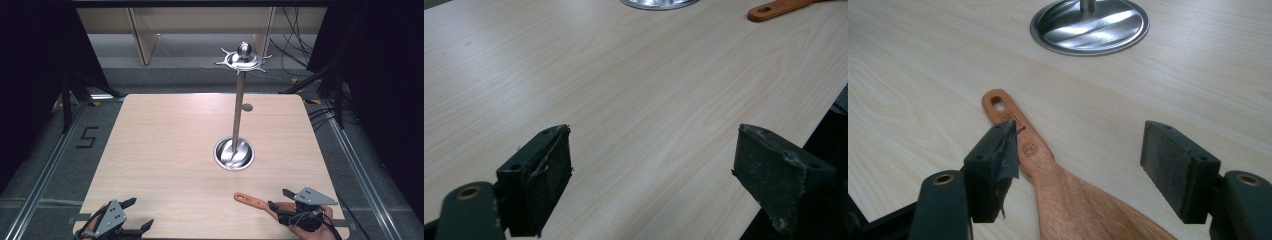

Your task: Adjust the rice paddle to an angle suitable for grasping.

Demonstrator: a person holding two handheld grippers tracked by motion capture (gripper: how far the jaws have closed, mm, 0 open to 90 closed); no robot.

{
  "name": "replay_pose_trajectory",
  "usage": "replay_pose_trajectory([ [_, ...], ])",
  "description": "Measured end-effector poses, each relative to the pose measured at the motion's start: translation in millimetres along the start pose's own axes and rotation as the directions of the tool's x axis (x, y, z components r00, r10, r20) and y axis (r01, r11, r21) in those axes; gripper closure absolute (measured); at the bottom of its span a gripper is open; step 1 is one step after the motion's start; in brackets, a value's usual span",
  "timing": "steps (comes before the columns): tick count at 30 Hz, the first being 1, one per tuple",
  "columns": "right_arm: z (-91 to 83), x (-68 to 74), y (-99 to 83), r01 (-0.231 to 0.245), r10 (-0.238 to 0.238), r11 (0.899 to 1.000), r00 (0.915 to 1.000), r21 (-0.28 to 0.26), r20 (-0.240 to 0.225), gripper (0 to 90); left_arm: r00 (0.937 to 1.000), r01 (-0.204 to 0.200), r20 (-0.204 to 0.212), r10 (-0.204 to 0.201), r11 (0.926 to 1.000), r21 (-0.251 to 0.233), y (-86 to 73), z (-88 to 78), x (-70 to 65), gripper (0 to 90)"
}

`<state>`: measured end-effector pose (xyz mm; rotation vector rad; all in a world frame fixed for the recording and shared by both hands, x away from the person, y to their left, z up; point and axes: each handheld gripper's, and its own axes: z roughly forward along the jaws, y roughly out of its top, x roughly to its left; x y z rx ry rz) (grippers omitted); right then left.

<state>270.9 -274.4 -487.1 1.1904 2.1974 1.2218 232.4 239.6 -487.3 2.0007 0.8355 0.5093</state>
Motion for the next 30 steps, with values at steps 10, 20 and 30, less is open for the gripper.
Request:
replay_pose_trajectory([
  [10,-0.7,1.2,-0.2,-0.023,0.023,1.000,0.9997,0.017,-0.004,32.0,1.0000,-0.004,-0.004,0.004,1.0000,0.006,-0.3,-0.4,1.0,14.9],
  [20,0.7,3.6,2.5,0.044,-0.044,0.997,0.9990,0.069,-0.014,32.0,1.0000,0.004,-0.007,-0.004,1.0000,-0.001,-0.4,1.5,-0.1,14.9],
  [30,5.5,6.9,14.2,0.107,-0.100,0.984,0.9936,0.143,-0.051,26.8,0.9999,0.015,-0.005,-0.015,0.9999,-0.003,-0.8,4.1,-1.0,14.9],
])
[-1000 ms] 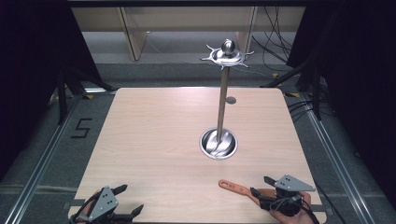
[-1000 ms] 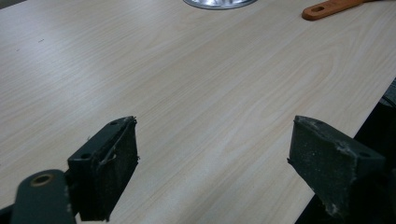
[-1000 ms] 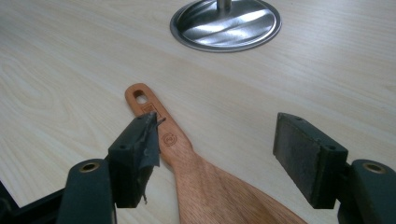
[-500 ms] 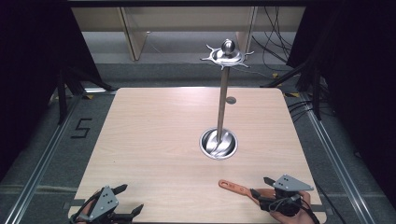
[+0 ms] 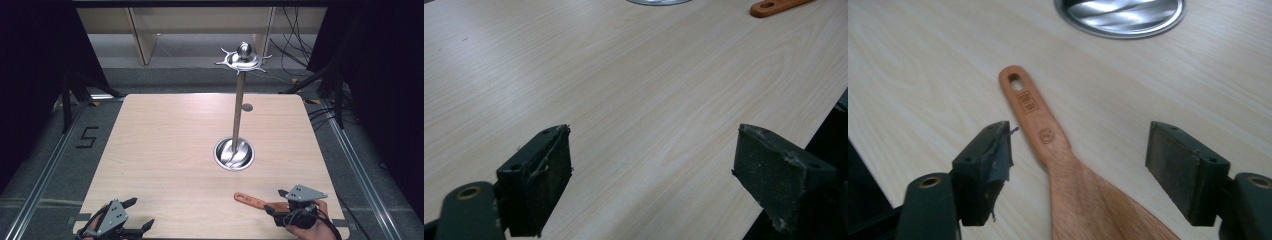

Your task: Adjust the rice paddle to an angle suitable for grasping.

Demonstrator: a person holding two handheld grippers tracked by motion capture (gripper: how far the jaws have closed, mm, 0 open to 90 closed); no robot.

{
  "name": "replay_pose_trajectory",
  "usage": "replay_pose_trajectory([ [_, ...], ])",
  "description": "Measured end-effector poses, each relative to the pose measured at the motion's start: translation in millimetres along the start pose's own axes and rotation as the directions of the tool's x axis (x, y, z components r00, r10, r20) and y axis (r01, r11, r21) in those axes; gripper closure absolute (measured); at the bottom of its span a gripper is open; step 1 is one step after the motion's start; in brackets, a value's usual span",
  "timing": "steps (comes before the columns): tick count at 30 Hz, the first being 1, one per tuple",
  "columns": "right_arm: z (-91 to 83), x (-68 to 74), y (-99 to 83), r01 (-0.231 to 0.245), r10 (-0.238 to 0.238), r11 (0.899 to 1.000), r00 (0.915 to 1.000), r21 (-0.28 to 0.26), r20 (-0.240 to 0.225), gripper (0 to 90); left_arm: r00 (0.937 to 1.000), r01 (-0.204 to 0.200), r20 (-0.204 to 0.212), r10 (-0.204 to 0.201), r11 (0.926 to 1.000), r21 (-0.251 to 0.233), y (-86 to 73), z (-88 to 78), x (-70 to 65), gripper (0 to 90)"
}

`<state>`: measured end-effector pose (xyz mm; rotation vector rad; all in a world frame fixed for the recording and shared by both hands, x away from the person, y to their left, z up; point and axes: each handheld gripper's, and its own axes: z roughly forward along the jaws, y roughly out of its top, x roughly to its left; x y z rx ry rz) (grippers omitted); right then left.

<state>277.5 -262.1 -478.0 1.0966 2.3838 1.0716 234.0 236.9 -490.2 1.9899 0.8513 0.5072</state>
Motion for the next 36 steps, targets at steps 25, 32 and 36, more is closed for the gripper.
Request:
replay_pose_trajectory([
  [25,38.0,17.0,43.5,0.270,-0.262,0.919,0.9628,0.289,-0.066,46.6,1.0000,-0.008,0.001,0.008,0.9999,0.015,1.1,-0.7,0.6,14.9],
  [32,51.5,23.6,55.6,0.304,-0.279,0.877,0.9526,0.373,-0.121,53.5,0.9997,-0.022,-0.012,0.023,0.9996,0.017,0.9,-2.2,2.1,14.9],
  [36,55.0,21.6,58.7,0.330,-0.300,0.861,0.9441,0.388,-0.137,55.7,0.9999,-0.012,-0.002,0.013,0.9998,0.017,0.7,-2.7,1.8,14.9],
])
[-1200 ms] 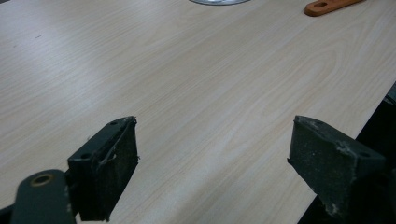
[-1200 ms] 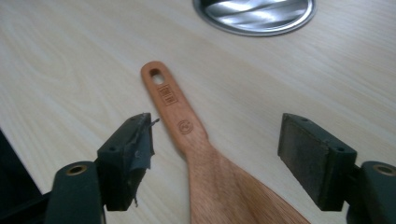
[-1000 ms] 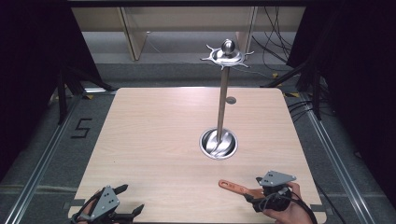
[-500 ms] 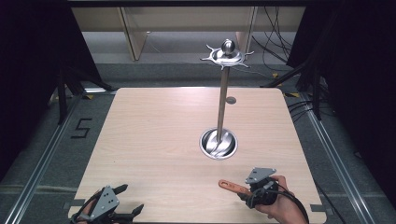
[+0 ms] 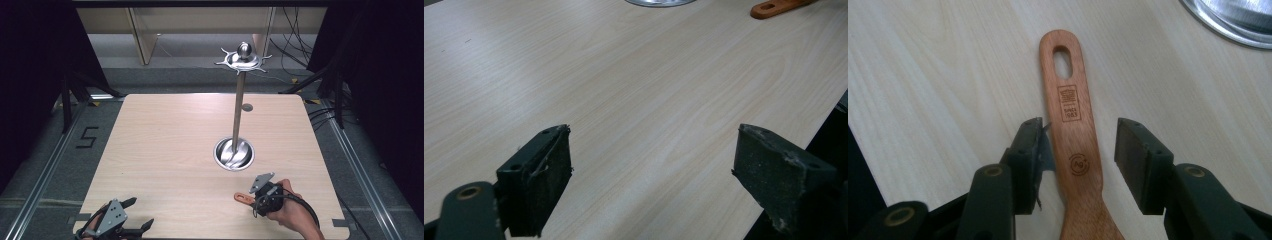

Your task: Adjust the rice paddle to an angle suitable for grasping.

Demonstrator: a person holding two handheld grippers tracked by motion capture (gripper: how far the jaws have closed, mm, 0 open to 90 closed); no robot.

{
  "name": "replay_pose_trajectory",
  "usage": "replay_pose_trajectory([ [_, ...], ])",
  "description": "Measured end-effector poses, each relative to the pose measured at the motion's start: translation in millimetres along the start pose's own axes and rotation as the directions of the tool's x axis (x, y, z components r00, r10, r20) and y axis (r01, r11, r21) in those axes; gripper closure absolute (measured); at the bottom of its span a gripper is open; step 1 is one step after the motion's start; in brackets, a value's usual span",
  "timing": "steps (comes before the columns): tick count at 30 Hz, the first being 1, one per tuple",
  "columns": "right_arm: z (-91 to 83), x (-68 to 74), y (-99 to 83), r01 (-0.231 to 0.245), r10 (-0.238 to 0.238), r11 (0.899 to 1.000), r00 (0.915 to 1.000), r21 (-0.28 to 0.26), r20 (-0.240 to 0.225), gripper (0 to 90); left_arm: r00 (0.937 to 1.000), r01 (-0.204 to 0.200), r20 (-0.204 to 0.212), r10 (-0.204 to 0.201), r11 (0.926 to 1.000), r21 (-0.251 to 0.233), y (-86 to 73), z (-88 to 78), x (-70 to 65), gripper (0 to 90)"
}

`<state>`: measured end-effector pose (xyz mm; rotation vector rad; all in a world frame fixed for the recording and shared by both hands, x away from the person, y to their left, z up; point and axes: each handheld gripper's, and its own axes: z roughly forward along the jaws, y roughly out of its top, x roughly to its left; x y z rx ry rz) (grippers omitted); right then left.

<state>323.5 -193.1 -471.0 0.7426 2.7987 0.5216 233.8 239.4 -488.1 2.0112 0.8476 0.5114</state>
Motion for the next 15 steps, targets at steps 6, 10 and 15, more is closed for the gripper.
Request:
replay_pose_trajectory([
  [6,5.6,-2.0,2.6,0.007,-0.007,1.000,1.0000,0.026,0.005,57.1,0.9999,-0.017,-0.002,0.017,0.9998,-0.012,-0.1,0.7,0.2,14.9],
  [10,9.0,-4.0,5.5,0.061,-0.060,0.998,0.9977,0.024,-0.031,58.8,1.0000,0.004,0.009,-0.004,1.0000,-0.004,-0.1,1.2,-0.9,14.9],
  [15,12.6,-1.9,9.8,0.039,-0.037,0.997,0.9989,0.068,-0.029,61.9,1.0000,0.005,-0.001,-0.005,0.9999,-0.012,-0.5,1.1,-1.3,14.9],
])
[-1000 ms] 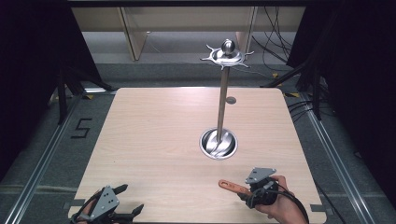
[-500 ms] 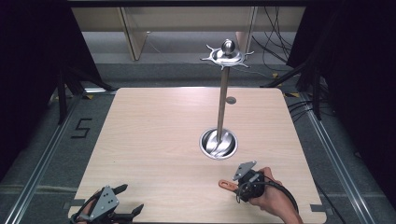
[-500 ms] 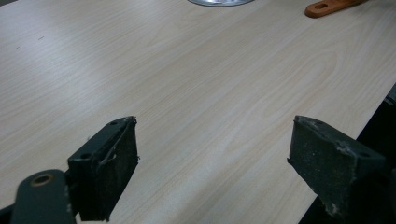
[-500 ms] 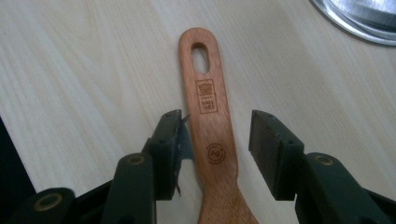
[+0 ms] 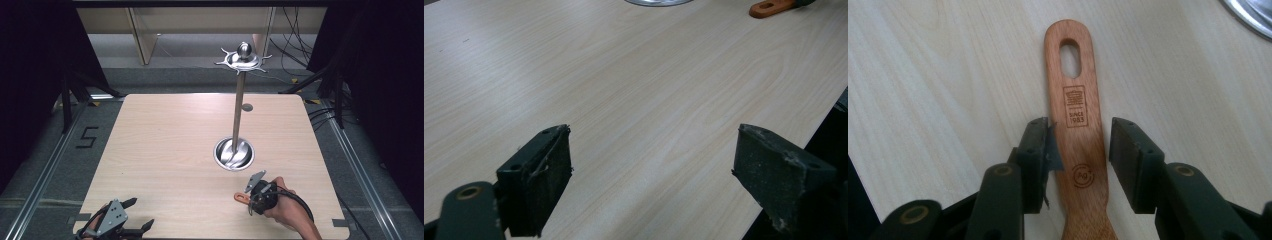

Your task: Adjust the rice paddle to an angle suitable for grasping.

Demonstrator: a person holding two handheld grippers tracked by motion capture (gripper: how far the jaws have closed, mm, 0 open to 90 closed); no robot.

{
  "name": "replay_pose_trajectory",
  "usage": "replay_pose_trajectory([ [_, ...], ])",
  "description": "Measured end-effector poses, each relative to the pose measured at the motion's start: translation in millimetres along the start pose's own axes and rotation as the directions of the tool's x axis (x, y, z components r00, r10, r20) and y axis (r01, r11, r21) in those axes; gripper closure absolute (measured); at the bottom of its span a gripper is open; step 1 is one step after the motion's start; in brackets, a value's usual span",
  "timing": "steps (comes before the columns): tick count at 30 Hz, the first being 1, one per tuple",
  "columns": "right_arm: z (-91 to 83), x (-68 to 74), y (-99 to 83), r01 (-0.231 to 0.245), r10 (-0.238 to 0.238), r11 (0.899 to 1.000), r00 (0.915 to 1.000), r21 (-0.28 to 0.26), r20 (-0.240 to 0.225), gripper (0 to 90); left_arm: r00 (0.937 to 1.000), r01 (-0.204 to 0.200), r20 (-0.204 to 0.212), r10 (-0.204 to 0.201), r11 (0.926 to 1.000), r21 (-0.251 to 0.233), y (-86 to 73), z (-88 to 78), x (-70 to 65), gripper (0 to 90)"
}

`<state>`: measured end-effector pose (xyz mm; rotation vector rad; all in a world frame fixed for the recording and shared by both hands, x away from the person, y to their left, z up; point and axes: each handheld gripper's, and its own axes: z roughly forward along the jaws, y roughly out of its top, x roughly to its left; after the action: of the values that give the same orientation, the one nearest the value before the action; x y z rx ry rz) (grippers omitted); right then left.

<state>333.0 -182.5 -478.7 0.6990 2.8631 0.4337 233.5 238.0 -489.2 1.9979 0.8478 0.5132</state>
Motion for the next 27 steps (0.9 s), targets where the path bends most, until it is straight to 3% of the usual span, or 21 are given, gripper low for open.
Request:
replay_pose_trajectory([
  [2,2.9,-2.0,2.7,0.028,-0.028,1.000,0.9996,0.006,-0.006,63.2,0.9997,-0.024,0.002,0.024,0.9997,-0.009,0.5,0.1,1.6,14.9],
  [5,3.4,-1.9,5.9,0.051,-0.051,0.998,0.9987,0.026,-0.004,64.5,1.0000,-0.003,0.005,0.003,1.0000,-0.004,0.2,-0.1,0.3,14.9],
  [10,2.7,-2.8,8.8,0.024,-0.022,0.999,0.9994,0.049,-0.026,64.5,1.0000,0.007,0.004,-0.007,0.9999,-0.012,-0.2,0.8,-0.5,14.9],
  [11,2.5,-2.8,10.4,0.000,0.002,0.997,0.9996,0.076,-0.029,64.6,1.0000,0.007,0.004,-0.006,0.9999,-0.014,-0.4,0.9,-0.4,14.9],
  [16,3.3,-8.7,13.8,0.017,-0.010,0.994,0.9978,0.104,-0.066,64.9,1.0000,0.007,0.004,-0.007,0.9999,-0.013,-0.4,0.6,-0.3,14.9],
  [17,2.8,-7.9,14.1,-0.006,0.013,0.994,0.9980,0.111,-0.062,65.0,1.0000,0.009,0.003,-0.009,0.9999,-0.013,-0.6,0.5,-0.3,14.9],
  [26,3.4,-10.8,18.0,0.007,0.000,0.986,0.9992,0.169,-0.041,66.0,1.0000,-0.001,0.004,0.001,1.0000,-0.009,-0.3,0.1,0.0,14.9],
  [27,4.4,-12.5,18.4,0.028,-0.020,0.986,0.9986,0.163,-0.049,66.1,1.0000,0.007,0.005,-0.007,0.9999,-0.013,-0.4,0.7,-0.4,14.9],
])
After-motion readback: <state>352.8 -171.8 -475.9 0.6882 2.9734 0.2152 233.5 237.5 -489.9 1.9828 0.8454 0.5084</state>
